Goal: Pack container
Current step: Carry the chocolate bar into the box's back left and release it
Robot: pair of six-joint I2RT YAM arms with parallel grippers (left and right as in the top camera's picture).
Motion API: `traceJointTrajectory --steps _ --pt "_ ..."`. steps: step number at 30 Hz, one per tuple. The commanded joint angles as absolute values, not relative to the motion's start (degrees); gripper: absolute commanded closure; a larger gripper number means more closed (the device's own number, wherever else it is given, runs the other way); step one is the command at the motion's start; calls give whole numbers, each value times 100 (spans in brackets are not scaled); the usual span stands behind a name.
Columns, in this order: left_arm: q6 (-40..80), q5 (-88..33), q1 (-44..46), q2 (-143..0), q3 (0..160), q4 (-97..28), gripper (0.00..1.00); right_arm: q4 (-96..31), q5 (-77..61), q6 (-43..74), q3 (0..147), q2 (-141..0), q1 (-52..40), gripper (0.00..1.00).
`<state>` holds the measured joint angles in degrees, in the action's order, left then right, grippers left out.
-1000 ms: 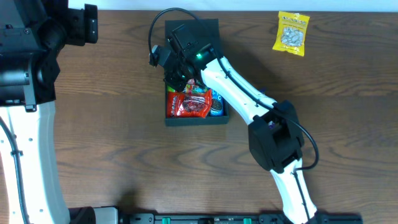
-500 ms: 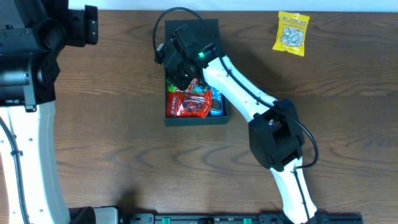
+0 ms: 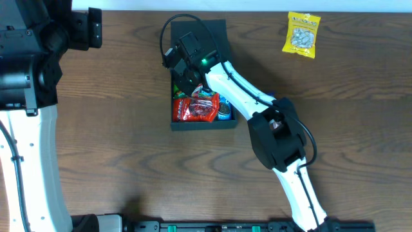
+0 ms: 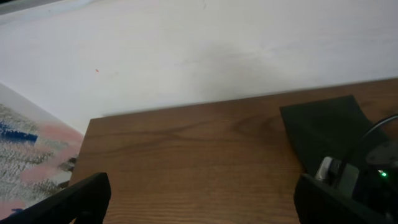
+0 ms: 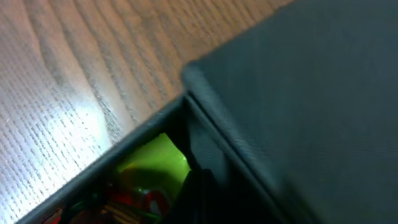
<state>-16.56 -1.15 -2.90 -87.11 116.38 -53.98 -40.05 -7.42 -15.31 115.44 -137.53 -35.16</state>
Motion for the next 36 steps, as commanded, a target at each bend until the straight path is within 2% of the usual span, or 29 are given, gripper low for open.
traceJointTrajectory --steps 1,5,10,14,26,36 --pt "-1669 -154 -309 -8698 11793 -5417 5 -4097 -646 -1225 11723 -13113 -3413 99" --pt "-1669 -156 -309 -8698 11793 -5415 5 -4663 -1022 -1455 11723 -12803 -3422 99" --pt "-1669 -156 -309 -8698 11793 -5415 5 -5690 -2134 -1964 11719 -13010 -3433 99" --pt "-1671 -156 -309 -8698 11793 -5408 5 -5937 -2189 -2045 11690 -13190 -3503 99" --pt "-1671 -156 -309 -8698 11793 -5413 5 -5347 -2064 -2029 11649 -13900 -3581 98" --pt "-1671 -156 -309 -8698 11793 -5457 5 -4292 -1267 -725 11651 -14075 -3575 99"
